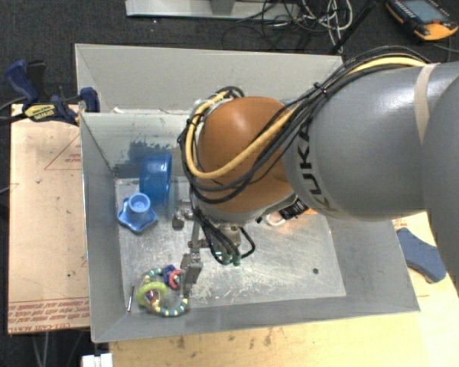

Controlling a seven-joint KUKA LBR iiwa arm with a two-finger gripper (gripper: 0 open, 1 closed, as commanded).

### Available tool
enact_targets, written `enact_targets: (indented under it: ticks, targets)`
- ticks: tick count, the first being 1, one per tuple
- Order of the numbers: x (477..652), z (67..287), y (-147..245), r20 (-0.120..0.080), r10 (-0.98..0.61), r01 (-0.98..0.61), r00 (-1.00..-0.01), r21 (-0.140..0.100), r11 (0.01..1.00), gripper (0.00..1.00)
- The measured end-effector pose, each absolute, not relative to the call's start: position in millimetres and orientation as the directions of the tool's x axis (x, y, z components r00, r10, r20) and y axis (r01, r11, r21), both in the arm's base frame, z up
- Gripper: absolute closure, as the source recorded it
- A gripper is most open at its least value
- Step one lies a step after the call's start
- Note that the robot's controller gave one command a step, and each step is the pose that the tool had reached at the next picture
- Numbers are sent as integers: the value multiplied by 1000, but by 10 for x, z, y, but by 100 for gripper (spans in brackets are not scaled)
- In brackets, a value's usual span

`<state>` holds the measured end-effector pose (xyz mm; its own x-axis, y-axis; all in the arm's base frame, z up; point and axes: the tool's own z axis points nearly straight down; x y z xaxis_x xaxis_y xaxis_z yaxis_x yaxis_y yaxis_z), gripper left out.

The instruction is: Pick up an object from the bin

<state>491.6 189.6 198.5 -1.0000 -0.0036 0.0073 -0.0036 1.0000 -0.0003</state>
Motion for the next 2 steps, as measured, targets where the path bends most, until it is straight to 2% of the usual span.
enact_targets:
  ticks: [1,2]
  targets:
    - [4936,2019,1886,0,0,0,-1000,1,1000,0]
    - [4898,1511,1966,-2,-162,-162,-987,1,987,0]
